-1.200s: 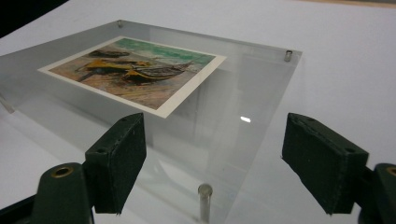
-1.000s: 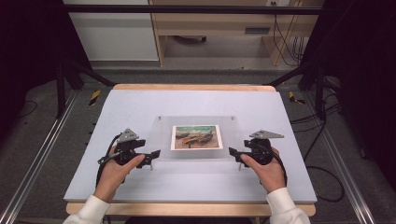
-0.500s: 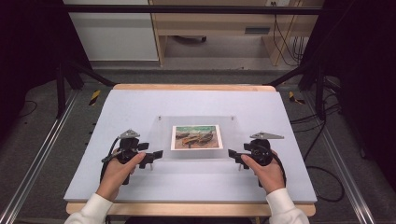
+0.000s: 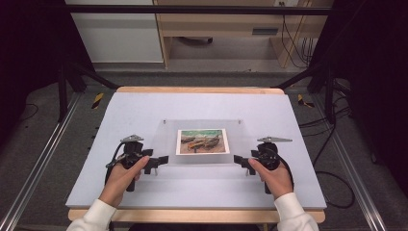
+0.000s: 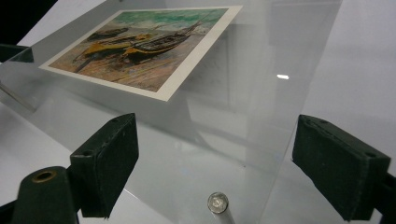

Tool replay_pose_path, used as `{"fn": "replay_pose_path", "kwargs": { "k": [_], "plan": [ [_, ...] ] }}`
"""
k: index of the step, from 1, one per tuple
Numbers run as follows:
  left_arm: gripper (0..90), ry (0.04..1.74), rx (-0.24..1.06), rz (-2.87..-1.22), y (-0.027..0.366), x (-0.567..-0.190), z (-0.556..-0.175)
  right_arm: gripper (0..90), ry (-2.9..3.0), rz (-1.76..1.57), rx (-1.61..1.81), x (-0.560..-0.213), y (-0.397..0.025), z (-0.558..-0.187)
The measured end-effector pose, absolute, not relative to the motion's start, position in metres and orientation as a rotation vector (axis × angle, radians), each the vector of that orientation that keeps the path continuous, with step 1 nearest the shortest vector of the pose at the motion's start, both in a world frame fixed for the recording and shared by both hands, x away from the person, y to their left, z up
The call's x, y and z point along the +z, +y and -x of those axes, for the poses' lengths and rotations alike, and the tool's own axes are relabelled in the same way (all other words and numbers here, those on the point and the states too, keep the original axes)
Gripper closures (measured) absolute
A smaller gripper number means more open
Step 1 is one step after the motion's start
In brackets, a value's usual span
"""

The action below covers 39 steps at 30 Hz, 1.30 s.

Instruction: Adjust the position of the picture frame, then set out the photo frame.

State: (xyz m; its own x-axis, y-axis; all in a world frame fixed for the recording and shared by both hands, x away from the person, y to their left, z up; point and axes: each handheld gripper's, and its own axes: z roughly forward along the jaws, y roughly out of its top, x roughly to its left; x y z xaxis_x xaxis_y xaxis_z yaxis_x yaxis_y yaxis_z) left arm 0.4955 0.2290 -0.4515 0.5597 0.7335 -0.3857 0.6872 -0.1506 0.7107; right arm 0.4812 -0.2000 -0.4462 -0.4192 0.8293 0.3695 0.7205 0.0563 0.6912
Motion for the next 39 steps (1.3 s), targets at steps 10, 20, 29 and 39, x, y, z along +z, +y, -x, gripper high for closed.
{"fn": "replay_pose_path", "kwargs": {
  "k": [10,20,29,39],
  "plan": [
    [9.0,1.164,-0.002,-1.859,0.226,-0.455,-0.499,14.7,2.212,-1.678,1.320,-0.448,-0.202,-0.485],
    [10.1,1.177,-0.002,-1.862,0.226,-0.454,-0.501,14.5,2.234,-1.695,1.337,-0.449,-0.201,-0.487],
    [11.9,1.193,0.008,-1.875,0.225,-0.452,-0.501,15.7,2.222,-1.692,1.329,-0.449,-0.200,-0.486],
    [12.2,1.191,0.043,-1.887,0.222,-0.450,-0.510,16.9,2.197,-1.682,1.316,-0.447,-0.199,-0.494]
  ]
}}
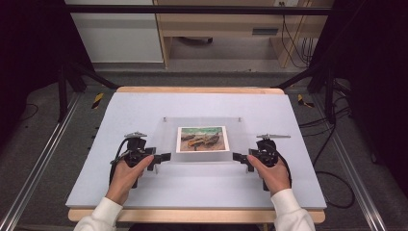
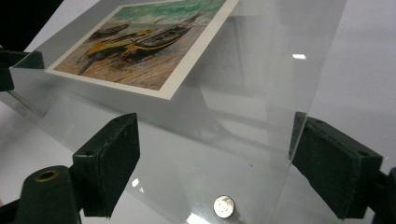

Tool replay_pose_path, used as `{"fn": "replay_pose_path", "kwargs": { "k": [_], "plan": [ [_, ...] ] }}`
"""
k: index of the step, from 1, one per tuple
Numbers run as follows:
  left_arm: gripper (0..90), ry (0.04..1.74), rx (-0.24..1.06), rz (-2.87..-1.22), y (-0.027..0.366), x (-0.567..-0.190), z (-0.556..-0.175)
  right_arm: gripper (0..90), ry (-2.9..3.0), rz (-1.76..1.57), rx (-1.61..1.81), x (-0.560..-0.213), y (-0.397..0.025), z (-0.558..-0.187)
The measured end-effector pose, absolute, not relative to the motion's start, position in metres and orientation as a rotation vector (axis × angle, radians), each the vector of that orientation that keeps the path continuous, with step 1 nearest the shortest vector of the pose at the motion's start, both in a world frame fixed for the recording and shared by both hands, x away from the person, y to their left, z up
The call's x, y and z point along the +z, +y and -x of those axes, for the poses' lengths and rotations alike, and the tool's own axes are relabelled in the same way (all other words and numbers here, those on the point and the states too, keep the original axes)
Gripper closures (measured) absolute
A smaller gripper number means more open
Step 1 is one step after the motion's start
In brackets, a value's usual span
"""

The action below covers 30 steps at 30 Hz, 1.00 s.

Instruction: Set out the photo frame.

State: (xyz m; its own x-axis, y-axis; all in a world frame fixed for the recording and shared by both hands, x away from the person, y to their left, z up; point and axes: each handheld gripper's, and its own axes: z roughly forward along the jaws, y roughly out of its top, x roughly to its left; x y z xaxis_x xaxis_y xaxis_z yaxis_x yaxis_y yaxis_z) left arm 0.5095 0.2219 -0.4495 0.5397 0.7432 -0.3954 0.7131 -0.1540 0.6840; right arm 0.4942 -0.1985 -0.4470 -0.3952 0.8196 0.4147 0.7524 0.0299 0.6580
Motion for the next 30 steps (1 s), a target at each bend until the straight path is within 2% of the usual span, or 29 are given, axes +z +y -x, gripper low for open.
{"fn": "replay_pose_path", "kwargs": {
  "k": [4,7,12,22,26,30],
  "plan": [
    [12.6,1.175,0.080,-1.905,0.220,-0.446,-0.514,18.5,2.184,-1.664,1.301,-0.445,-0.197,-0.499],
    [16.4,1.155,0.129,-1.891,0.221,-0.445,-0.513,22.4,2.126,-1.624,1.317,-0.444,-0.197,-0.499],
    [17.7,1.148,0.156,-1.878,0.221,-0.446,-0.509,22.8,2.114,-1.598,1.332,-0.446,-0.197,-0.497],
    [26.9,1.128,0.275,-1.860,0.221,-0.441,-0.487,27.7,2.086,-1.489,1.315,-0.444,-0.198,-0.476],
    [27.5,1.125,0.293,-1.857,0.220,-0.441,-0.483,29.3,2.081,-1.467,1.314,-0.444,-0.198,-0.472],
    [32.5,1.125,0.307,-1.844,0.222,-0.440,-0.477,32.0,2.073,-1.461,1.314,-0.443,-0.199,-0.467]
  ]
}}
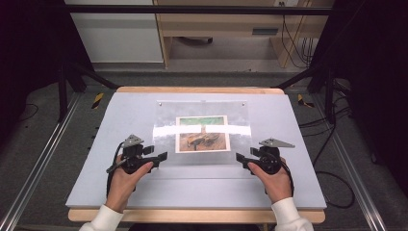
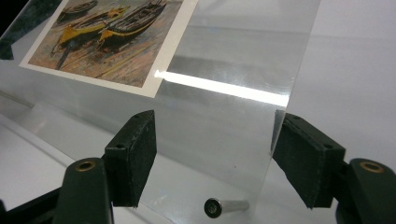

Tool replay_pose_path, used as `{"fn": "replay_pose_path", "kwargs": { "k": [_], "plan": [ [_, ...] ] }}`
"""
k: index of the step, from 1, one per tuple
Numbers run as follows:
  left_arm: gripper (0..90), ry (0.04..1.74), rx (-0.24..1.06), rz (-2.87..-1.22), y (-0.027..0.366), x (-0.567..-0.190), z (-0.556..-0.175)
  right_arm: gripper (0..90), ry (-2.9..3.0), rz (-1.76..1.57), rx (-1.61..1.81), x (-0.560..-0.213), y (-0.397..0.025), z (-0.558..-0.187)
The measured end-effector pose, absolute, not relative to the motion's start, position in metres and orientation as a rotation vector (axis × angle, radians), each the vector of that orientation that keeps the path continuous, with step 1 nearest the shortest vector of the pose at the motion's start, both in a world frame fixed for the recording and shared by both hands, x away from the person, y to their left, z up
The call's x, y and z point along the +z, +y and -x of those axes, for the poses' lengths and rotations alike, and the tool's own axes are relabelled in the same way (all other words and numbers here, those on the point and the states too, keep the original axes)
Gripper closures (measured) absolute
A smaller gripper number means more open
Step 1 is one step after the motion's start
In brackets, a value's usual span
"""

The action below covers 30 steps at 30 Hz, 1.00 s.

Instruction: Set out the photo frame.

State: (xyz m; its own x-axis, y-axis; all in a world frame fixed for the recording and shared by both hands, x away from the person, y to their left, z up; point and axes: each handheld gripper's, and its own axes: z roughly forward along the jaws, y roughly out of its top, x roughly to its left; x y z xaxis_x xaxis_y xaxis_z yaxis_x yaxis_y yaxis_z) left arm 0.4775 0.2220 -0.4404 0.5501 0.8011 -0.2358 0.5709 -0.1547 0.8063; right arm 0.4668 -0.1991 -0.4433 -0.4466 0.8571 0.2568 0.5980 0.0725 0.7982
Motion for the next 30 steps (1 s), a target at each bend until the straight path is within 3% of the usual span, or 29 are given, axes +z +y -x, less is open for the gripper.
{"fn": "replay_pose_path", "kwargs": {
  "k": [30],
  "plan": [
    [49.2,1.115,0.389,-1.845,0.226,-0.438,-0.442,45.6,2.055,-1.362,1.229,-0.442,-0.200,-0.433]
  ]
}}
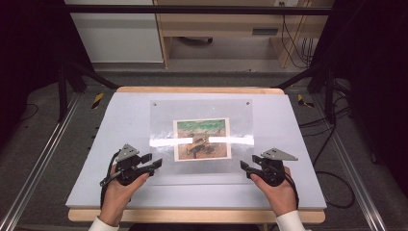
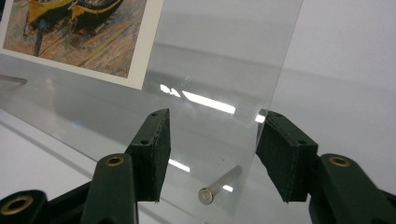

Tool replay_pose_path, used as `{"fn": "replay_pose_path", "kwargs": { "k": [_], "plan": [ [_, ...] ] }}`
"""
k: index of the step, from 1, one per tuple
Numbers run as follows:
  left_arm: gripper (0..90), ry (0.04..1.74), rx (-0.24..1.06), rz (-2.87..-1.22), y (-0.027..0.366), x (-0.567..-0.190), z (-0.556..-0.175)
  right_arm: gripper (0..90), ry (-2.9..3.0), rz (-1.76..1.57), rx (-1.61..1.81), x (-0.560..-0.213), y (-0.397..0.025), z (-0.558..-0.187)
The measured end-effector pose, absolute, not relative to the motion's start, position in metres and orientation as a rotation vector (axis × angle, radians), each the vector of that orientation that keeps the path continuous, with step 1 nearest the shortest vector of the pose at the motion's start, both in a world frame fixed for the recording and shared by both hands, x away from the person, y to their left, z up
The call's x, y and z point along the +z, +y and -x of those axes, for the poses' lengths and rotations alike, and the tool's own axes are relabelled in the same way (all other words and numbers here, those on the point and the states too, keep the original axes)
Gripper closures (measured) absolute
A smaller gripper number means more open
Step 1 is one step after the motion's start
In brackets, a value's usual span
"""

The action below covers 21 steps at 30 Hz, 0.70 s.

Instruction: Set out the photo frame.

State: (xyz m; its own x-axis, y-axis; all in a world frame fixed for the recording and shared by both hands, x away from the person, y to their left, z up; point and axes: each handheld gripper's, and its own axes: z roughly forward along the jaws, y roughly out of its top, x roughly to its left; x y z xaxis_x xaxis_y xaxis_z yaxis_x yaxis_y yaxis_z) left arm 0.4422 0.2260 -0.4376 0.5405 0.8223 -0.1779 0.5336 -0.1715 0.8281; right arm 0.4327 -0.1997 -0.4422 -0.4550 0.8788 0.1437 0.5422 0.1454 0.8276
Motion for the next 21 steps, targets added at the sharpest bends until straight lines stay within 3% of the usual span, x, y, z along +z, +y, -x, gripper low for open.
{"fn": "replay_pose_path", "kwargs": {
  "k": [21],
  "plan": [
    [56.2,1.141,0.371,-1.844,0.227,-0.437,-0.432,55.1,2.050,-1.368,1.215,-0.443,-0.203,-0.421]
  ]
}}
